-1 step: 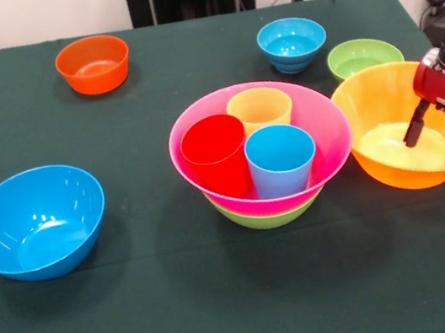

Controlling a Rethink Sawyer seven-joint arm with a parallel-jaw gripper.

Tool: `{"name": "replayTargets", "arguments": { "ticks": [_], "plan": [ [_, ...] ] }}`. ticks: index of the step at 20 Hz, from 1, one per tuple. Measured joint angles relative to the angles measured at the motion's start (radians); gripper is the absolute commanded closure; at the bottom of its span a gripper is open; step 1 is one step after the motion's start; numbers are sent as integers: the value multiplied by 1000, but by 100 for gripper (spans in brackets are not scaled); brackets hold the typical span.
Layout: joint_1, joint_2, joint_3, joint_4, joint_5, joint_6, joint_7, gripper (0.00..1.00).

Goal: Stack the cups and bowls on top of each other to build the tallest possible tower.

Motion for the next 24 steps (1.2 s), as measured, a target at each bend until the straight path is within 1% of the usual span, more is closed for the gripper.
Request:
{"name": "replayTargets", "arguments": {
  "ticks": [5, 7, 8, 16, 20, 24],
  "plan": [
    [0, 0, -13, -11, 15, 21, 0, 0],
    [0, 0, -22, -19, 17, 43, 0, 0],
    [0, 0, -32, -32, 17, 71, 0, 0],
    [-1, 1, -56, -88, 26, 161, 0, 0],
    [-3, 2, -60, -112, 32, 175, 0, 0],
    [-7, 22, -74, -169, 51, 177, 0, 0]
  ]
}}
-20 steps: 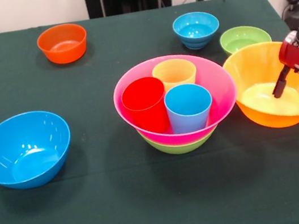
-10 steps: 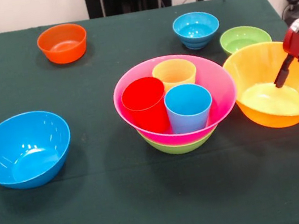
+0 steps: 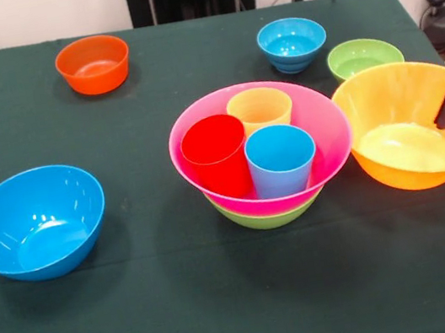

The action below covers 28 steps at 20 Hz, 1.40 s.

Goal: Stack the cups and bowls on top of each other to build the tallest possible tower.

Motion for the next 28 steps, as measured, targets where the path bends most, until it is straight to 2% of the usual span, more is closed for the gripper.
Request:
{"name": "replayTargets", "arguments": {
  "ticks": [7, 15, 20, 28],
  "plan": [
    [-2, 49, -28, -81, 24, 0, 0, 0],
    [-2, 96, -73, -116, 29, 7, 0, 0],
    [-2, 128, -119, -133, 27, 74, 0, 0],
    [-2, 149, -141, -154, 30, 132, 0, 0]
  ]
}}
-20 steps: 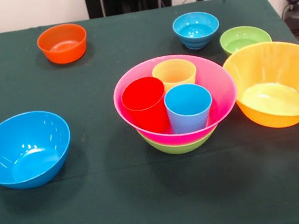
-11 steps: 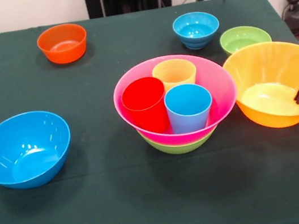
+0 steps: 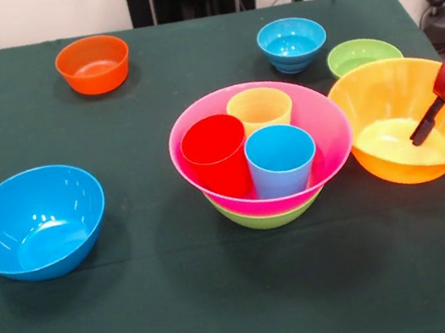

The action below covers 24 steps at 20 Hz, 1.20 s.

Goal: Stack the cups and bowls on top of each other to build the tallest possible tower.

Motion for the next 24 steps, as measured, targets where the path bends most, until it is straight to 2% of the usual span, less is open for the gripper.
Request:
{"name": "replayTargets", "arguments": {
  "ticks": [9, 18, 24],
  "plan": [
    [-2, 5, 0, -9, 26, 34, 0, 0],
    [-8, 27, 0, -56, 62, 101, 0, 0],
    [-9, 29, 7, -59, 84, 104, 0, 0]
  ]
}}
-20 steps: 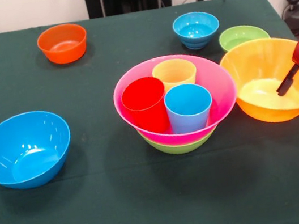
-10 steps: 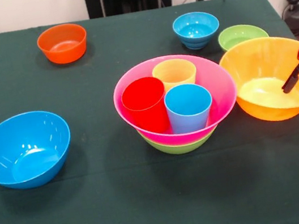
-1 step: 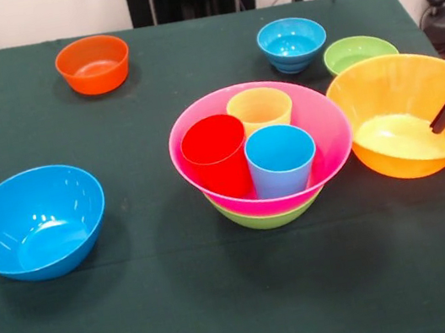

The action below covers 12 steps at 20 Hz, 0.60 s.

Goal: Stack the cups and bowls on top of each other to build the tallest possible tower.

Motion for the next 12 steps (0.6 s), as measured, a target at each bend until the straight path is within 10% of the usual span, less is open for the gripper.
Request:
{"name": "replayTargets", "arguments": {
  "ticks": [12],
  "plan": [
    [0, 4, 10, 0, 24, 0, 0, 0]
  ]
}}
